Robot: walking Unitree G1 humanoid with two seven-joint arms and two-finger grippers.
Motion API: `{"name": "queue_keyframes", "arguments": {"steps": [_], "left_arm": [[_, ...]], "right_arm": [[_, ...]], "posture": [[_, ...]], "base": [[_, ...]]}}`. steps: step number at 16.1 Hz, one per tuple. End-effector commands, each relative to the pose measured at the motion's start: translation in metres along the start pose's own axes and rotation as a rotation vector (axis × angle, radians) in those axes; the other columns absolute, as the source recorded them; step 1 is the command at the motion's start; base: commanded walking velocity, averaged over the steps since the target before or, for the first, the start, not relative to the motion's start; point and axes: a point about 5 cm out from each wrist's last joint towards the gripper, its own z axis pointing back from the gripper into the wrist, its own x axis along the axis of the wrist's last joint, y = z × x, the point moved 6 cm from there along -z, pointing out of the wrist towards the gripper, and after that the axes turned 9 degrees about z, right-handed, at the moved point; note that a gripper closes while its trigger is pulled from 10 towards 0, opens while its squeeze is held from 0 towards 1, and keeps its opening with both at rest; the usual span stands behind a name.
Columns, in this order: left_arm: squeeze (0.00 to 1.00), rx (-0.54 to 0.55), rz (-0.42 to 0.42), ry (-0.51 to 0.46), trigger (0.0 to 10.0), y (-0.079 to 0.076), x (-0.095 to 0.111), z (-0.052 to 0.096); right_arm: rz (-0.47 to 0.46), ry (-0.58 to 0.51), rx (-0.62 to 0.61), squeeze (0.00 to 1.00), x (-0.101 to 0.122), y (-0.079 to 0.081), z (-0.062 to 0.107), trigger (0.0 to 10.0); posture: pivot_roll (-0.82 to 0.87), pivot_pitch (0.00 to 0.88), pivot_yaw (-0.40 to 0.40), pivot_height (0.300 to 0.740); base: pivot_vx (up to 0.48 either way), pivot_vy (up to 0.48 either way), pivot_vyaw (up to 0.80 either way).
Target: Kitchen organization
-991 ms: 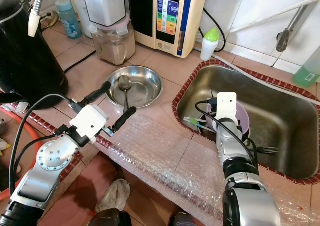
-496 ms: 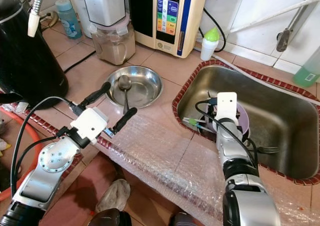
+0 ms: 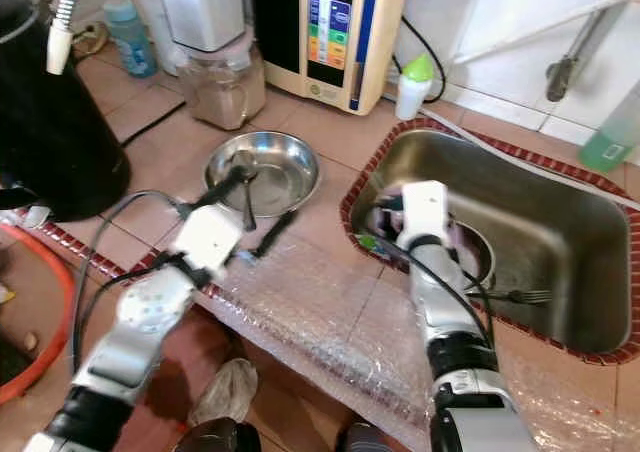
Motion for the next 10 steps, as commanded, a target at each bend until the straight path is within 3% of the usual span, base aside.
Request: {"name": "queue_keyframes", "arguments": {"steps": [1, 3, 4, 5, 7, 9, 10], "left_arm": [[0.0, 0.064, 0.022, -0.013, 10.0, 0.016, 0.006, 0.001], [0.0, 0.077, 0.02, -0.045, 10.0, 0.02, 0.016, -0.004], [0.0, 0.084, 0.019, -0.062, 10.0, 0.022, 0.02, -0.006], [0.0, 0.088, 0.026, -0.068, 10.0, 0.023, 0.023, -0.007], [0.0, 0.061, 0.008, -0.062, 10.0, 0.019, 0.023, -0.006], [0.0, -0.056, 0.06, -0.032, 10.0, -0.001, 0.015, 0.006], [0.13, -0.076, 0.037, -0.02, 10.0, -0.006, 0.012, 0.009]], "right_arm": [[0.021, -0.042, -0.024, 1.0, 0.013, -0.011, -0.004, 10.0], [0.029, -0.054, -0.013, 1.0, 0.017, -0.008, -0.005, 10.0], [0.035, -0.061, -0.005, 0.26, 0.02, -0.006, -0.005, 10.0], [0.044, -0.06, -0.006, 0.0, 0.022, -0.006, -0.006, 10.0], [0.042, -0.05, 0.005, 0.0, 0.021, -0.005, -0.007, 10.0], [0.079, -0.075, 0.059, 0.0, 0.027, -0.005, -0.007, 10.0], [0.109, -0.075, 0.065, 1.0, 0.026, -0.007, -0.005, 10.0]], "posture": [[0.03, 0.055, -0.02, 0.74], [0.04, 0.048, -0.017, 0.74], [0.04, 0.047, -0.016, 0.74], [0.03, 0.047, -0.015, 0.74], [0.03, 0.046, -0.01, 0.74], [0.03, 0.046, -0.01, 0.74], [0.03, 0.057, -0.002, 0.74]], "base": [[0.0, 0.0, 0.0], [0.0, 0.0, 0.0], [0.0, 0.0, 0.0], [0.0, 0.0, 0.0], [0.0, 0.0, 0.0], [0.0, 0.0, 0.0], [0.0, 0.0, 0.0]]}}
